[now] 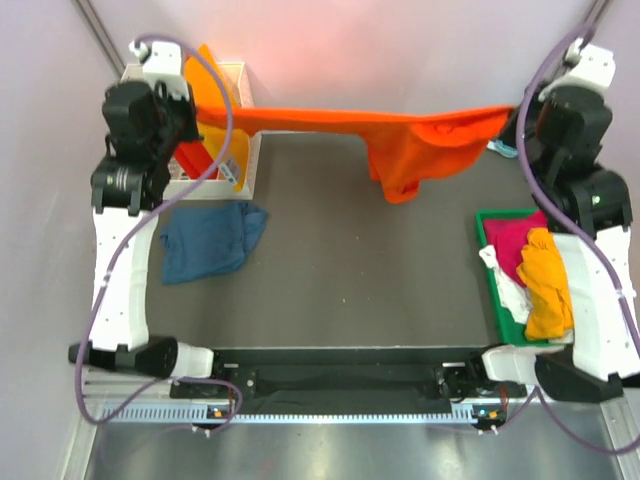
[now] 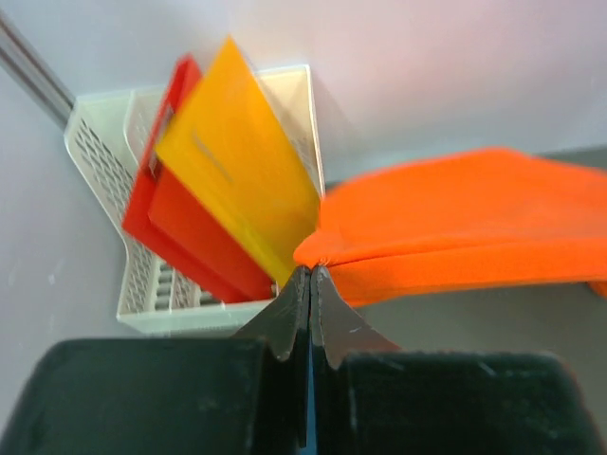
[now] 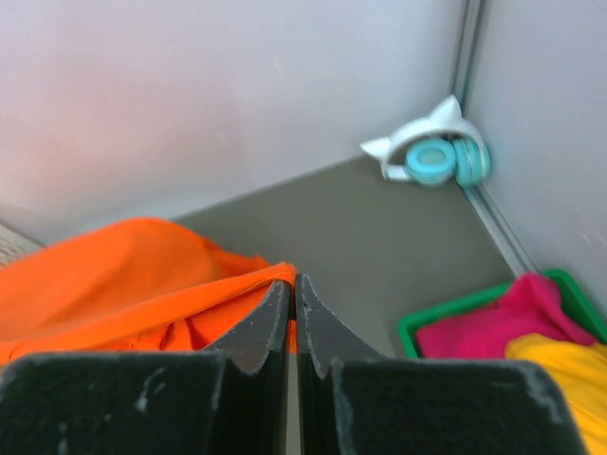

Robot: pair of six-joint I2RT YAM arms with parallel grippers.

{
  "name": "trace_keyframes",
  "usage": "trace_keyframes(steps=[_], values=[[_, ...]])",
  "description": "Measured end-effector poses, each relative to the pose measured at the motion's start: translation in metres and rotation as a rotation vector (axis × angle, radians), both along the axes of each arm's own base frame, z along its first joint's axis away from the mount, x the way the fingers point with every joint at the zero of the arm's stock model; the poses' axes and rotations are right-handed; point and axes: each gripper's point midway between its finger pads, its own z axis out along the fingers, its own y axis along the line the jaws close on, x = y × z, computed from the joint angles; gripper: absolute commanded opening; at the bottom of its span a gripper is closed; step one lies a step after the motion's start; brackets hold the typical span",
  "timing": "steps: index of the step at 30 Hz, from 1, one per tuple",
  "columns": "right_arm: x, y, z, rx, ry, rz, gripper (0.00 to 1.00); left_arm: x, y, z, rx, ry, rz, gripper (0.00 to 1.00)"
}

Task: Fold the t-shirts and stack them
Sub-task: Flatten the tshirt out

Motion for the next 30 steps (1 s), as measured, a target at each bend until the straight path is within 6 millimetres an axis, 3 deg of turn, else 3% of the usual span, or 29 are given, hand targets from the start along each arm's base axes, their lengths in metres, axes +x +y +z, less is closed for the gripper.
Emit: trace_keyframes(steps=[4,7,10,14,16,18,21,25,30], values=[[-0.023,-0.007,-0.035,-0.049,0.073,0.001,0.00,-0.037,-0.001,-0.040,0.002,0.084,-0.026,0.00],[-0.045,-0.011,-0.025,-0.085,0.050,0.002,0.00,-0.070,0.000,-0.041,0.000,0.086,-0.045,0.00],[-0.075,-0.015,0.019,-0.076,-0.056,0.015,0.00,-0.110,0.004,-0.003,-0.009,-0.014,-0.047,0.00],[-0.127,-0.034,0.112,0.024,-0.323,0.004,0.00,-0.166,0.008,0.085,-0.044,-0.259,-0.056,0.00],[-0.147,-0.042,0.134,0.057,-0.400,0.001,0.00,-0.193,0.009,0.122,-0.063,-0.375,-0.068,0.00],[-0.156,-0.045,0.145,0.078,-0.441,0.005,0.00,-0.210,0.009,0.143,-0.073,-0.449,-0.079,0.00],[-0.148,-0.041,0.139,0.076,-0.418,0.005,0.00,-0.211,0.008,0.147,-0.073,-0.459,-0.082,0.00],[-0.115,-0.029,0.116,0.036,-0.319,0.000,0.00,-0.182,0.007,0.124,-0.062,-0.377,-0.068,0.00],[-0.069,-0.015,0.066,-0.022,-0.159,-0.020,0.00,-0.125,0.006,0.049,-0.039,-0.169,-0.036,0.00]])
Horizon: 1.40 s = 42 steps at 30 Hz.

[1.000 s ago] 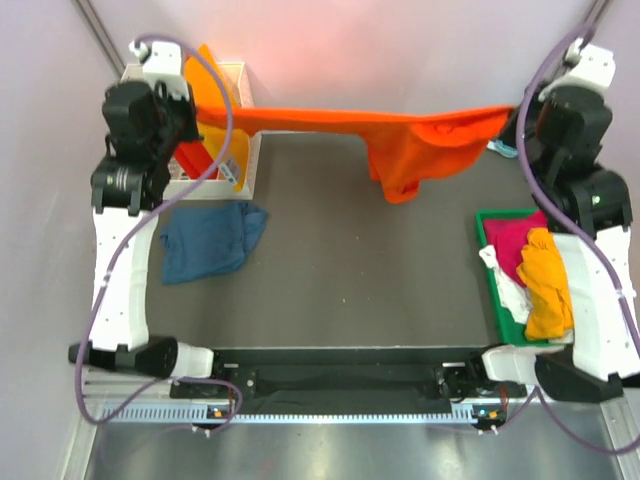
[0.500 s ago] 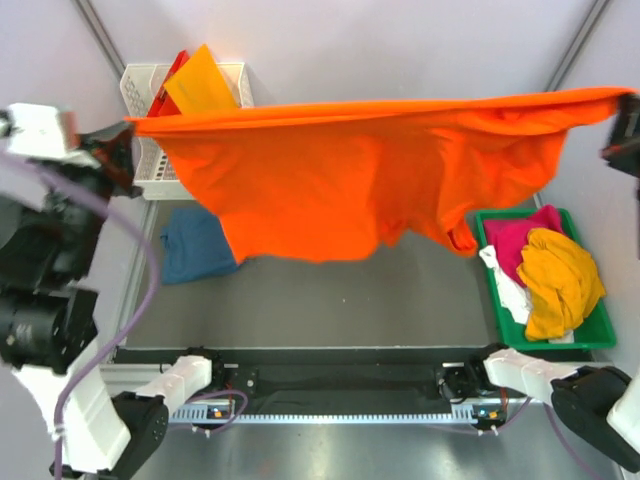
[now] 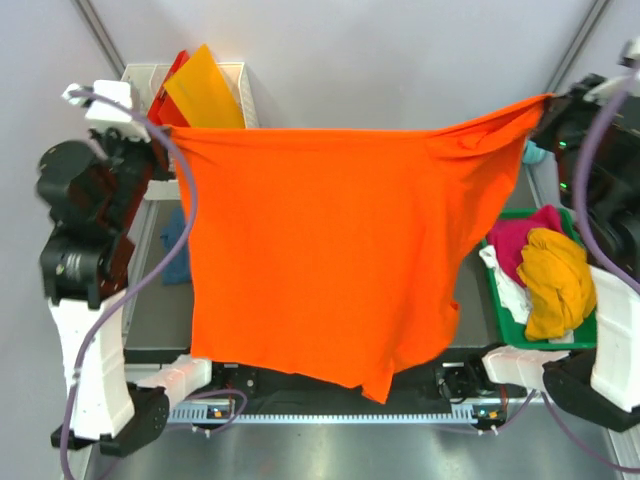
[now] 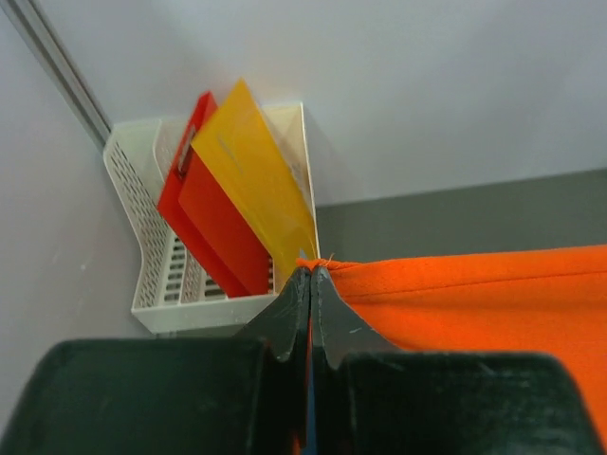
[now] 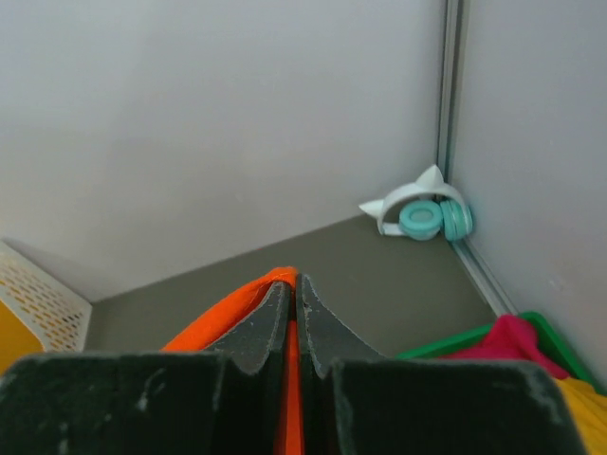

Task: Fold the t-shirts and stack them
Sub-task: Flatten the tshirt out

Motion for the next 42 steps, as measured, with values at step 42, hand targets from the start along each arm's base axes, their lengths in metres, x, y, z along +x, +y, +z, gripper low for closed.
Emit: trace_keyframes(steps=[42], values=[[-0.096,-0.037,0.060,0.056,-0.221,0.018,0.00,-0.096,-0.008,0.047,-0.041,-0.173,-0.103,0.00]])
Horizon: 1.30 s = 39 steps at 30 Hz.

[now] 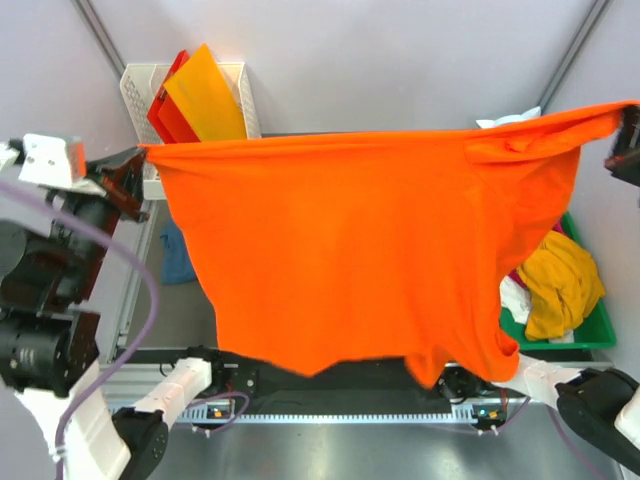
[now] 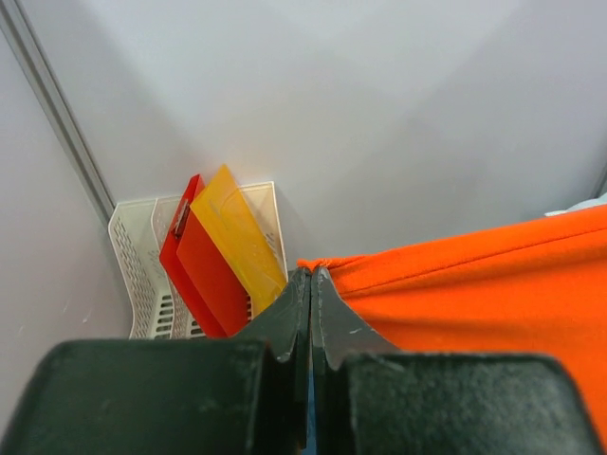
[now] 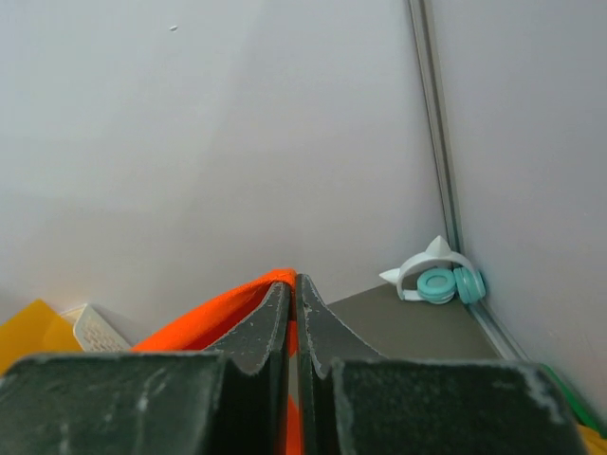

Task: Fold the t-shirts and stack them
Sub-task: Flatten the tshirt out

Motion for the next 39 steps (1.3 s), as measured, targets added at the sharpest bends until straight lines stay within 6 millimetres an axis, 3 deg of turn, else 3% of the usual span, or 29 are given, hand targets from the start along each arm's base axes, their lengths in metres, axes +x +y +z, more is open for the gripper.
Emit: trace_keyframes(steps=[3,7,14,17,20,24,28,30,34,39], values=[[0.027,0.008,-0.016,-0.018,0.057,-0.029,0.00,0.031,0.001,-0.011,0.008,0.045,0.022,0.00],[0.082,0.022,-0.055,-0.074,0.195,-0.085,0.00,0.094,0.000,-0.044,0.020,0.157,0.052,0.00],[0.208,0.042,-0.101,-0.102,0.367,-0.131,0.00,0.253,-0.005,-0.090,0.036,0.315,0.111,0.00],[0.244,0.056,-0.108,-0.105,0.379,-0.107,0.00,0.301,-0.007,-0.094,0.034,0.320,0.127,0.00],[0.257,0.063,-0.096,-0.102,0.336,-0.084,0.00,0.334,-0.007,-0.074,0.017,0.250,0.145,0.00],[0.243,0.072,-0.046,-0.110,0.178,-0.068,0.00,0.333,-0.005,-0.039,-0.004,0.141,0.160,0.00],[0.202,0.084,0.003,-0.099,0.034,-0.034,0.00,0.308,0.000,0.004,-0.029,0.023,0.174,0.00],[0.183,0.079,0.015,-0.089,-0.005,-0.037,0.00,0.290,0.003,0.016,-0.037,-0.011,0.180,0.00],[0.156,0.061,-0.006,-0.086,0.026,-0.076,0.00,0.257,0.006,0.004,-0.038,0.004,0.179,0.00],[0.143,0.054,-0.086,-0.149,0.198,-0.086,0.00,0.217,0.004,-0.079,-0.008,0.177,0.152,0.00]])
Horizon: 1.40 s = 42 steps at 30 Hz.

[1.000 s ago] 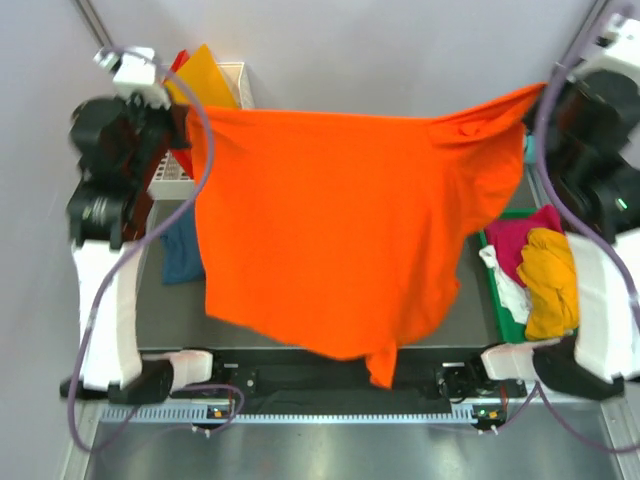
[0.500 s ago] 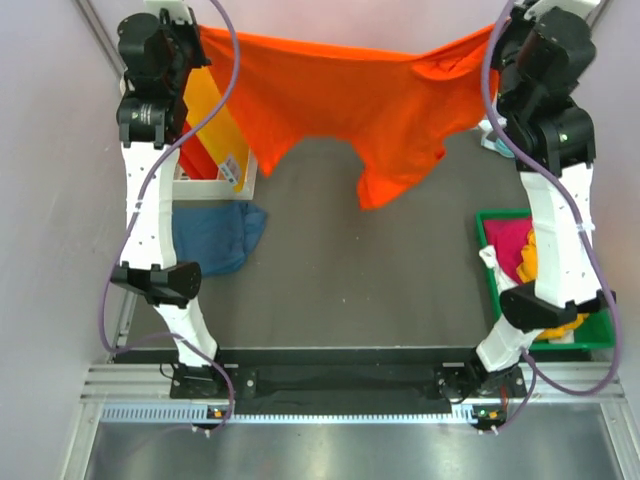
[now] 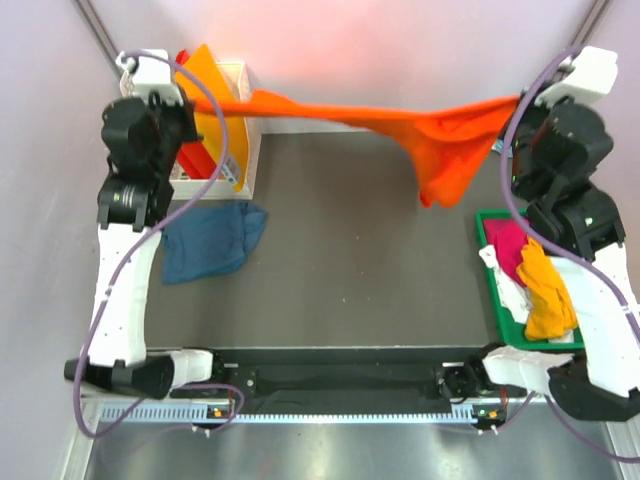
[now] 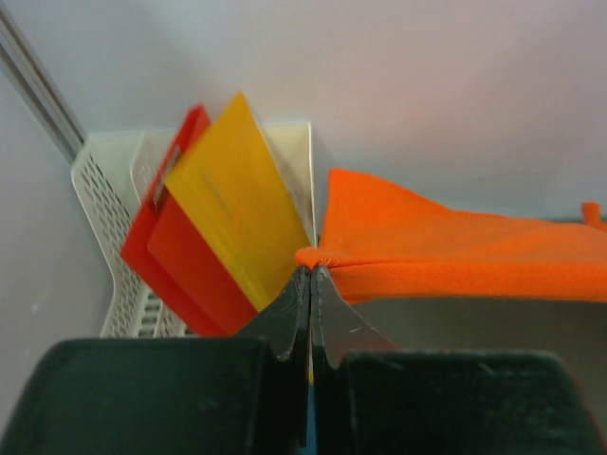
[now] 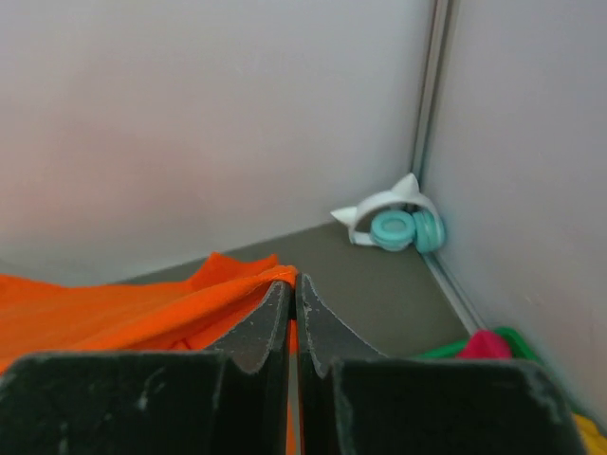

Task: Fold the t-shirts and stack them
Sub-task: Flatten the tshirt out

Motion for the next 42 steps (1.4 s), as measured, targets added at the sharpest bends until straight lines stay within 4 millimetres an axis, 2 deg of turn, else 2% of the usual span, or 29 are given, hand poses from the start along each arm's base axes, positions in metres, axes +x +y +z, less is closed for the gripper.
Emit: trace_keyframes(steps=[2,4,6,8,10,11,13,14,16,18,20,21,23,25,27,30,32,34,37,42], values=[[-0.011,-0.004,-0.027,-0.034,0.073,0.000,0.00,-0.018,-0.001,-0.022,0.006,0.056,-0.014,0.00],[-0.025,-0.009,-0.026,-0.042,0.082,0.005,0.00,-0.044,-0.001,-0.023,0.009,0.065,-0.029,0.00],[-0.047,-0.019,-0.006,-0.038,0.055,0.007,0.00,-0.069,0.000,-0.001,0.005,0.011,-0.038,0.00],[-0.073,-0.032,0.035,0.000,-0.039,0.007,0.00,-0.100,0.002,0.035,-0.002,-0.070,-0.047,0.00],[-0.109,-0.048,0.083,0.066,-0.184,0.017,0.00,-0.137,0.002,0.087,-0.013,-0.209,-0.067,0.00],[-0.126,-0.056,0.101,0.095,-0.247,0.024,0.00,-0.154,0.001,0.109,-0.019,-0.273,-0.078,0.00],[-0.158,-0.069,0.127,0.143,-0.354,0.038,0.00,-0.185,0.000,0.140,-0.027,-0.366,-0.107,0.00],[-0.169,-0.073,0.134,0.156,-0.387,0.047,0.00,-0.203,-0.002,0.155,-0.030,-0.416,-0.125,0.00],[-0.179,-0.076,0.140,0.169,-0.421,0.058,0.00,-0.224,-0.003,0.170,-0.031,-0.475,-0.148,0.00],[-0.165,-0.070,0.132,0.160,-0.392,0.055,0.00,-0.229,-0.003,0.170,-0.030,-0.486,-0.146,0.00],[-0.135,-0.058,0.110,0.137,-0.319,0.040,0.00,-0.214,-0.001,0.153,-0.030,-0.438,-0.126,0.00],[-0.117,-0.050,0.094,0.122,-0.272,0.031,0.00,-0.198,0.000,0.136,-0.026,-0.390,-0.111,0.00],[-0.074,-0.031,0.045,0.070,-0.141,0.014,0.00,-0.163,0.002,0.091,-0.014,-0.269,-0.080,0.00],[-0.036,-0.014,-0.008,0.013,-0.002,-0.001,0.00,-0.125,0.003,0.037,0.004,-0.124,-0.055,0.00],[-0.002,-0.002,-0.057,-0.032,0.126,-0.009,0.00,-0.096,0.002,-0.016,0.020,0.011,-0.042,0.00],[0.039,-0.005,-0.112,-0.035,0.258,-0.042,0.00,-0.058,-0.001,-0.091,0.043,0.194,-0.041,0.00],[0.062,-0.012,-0.138,-0.019,0.315,-0.072,0.00,-0.038,-0.004,-0.131,0.053,0.287,-0.050,0.00],[0.086,-0.012,-0.158,-0.001,0.344,-0.083,0.00,-0.020,-0.008,-0.161,0.058,0.342,-0.061,0.00],[0.120,-0.003,-0.188,0.004,0.388,-0.081,0.00,0.003,-0.013,-0.201,0.065,0.412,-0.078,0.00],[0.182,0.016,-0.259,-0.017,0.511,-0.067,0.00,0.038,-0.018,-0.262,0.083,0.517,-0.095,0.00]])
